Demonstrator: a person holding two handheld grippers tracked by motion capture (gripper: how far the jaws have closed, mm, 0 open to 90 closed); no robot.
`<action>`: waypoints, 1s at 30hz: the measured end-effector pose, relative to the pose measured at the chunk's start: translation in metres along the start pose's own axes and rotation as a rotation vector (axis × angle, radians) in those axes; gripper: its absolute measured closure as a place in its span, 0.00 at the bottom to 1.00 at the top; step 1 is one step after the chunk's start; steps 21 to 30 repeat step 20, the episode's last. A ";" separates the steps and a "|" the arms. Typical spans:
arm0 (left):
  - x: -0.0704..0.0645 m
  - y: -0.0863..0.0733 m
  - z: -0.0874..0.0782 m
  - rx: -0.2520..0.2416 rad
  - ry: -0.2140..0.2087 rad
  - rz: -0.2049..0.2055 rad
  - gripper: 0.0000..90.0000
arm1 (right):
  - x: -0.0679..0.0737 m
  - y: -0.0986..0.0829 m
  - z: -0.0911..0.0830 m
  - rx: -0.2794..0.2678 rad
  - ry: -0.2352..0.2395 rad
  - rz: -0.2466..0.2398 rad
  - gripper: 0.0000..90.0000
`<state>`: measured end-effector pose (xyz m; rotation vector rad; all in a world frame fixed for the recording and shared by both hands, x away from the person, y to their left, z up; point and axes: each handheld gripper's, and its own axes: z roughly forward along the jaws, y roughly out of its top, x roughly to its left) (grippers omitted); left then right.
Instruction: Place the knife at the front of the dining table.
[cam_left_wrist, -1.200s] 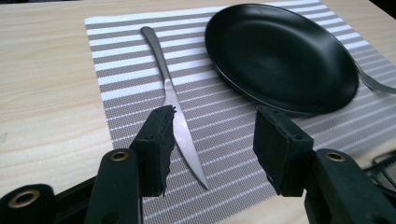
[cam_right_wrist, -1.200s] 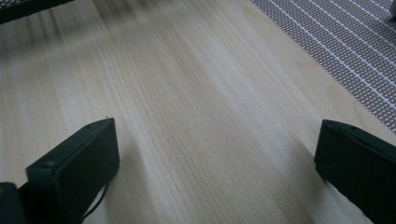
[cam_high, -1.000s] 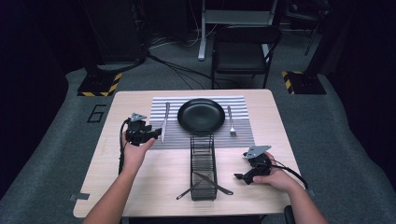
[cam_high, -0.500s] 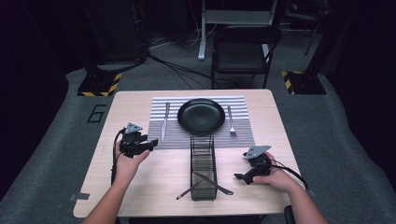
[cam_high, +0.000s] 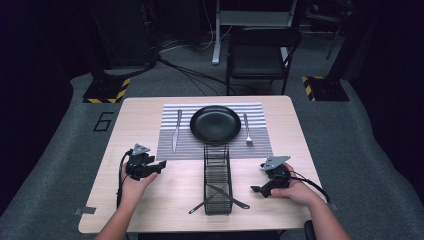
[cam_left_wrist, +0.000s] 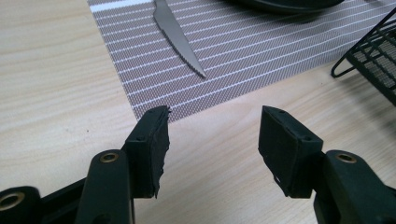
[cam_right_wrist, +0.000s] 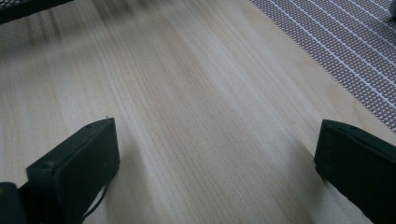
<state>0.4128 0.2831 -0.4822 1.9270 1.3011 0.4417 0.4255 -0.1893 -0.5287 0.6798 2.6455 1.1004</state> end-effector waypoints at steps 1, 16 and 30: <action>0.000 -0.002 0.001 0.005 0.002 0.002 0.47 | 0.000 0.000 0.000 0.000 0.000 0.000 0.00; 0.020 -0.025 0.012 0.013 0.084 -0.006 0.45 | 0.000 0.000 0.000 0.000 0.000 0.000 0.00; 0.025 -0.032 0.017 0.018 0.131 -0.018 0.41 | 0.000 0.000 0.000 0.000 0.000 0.000 0.00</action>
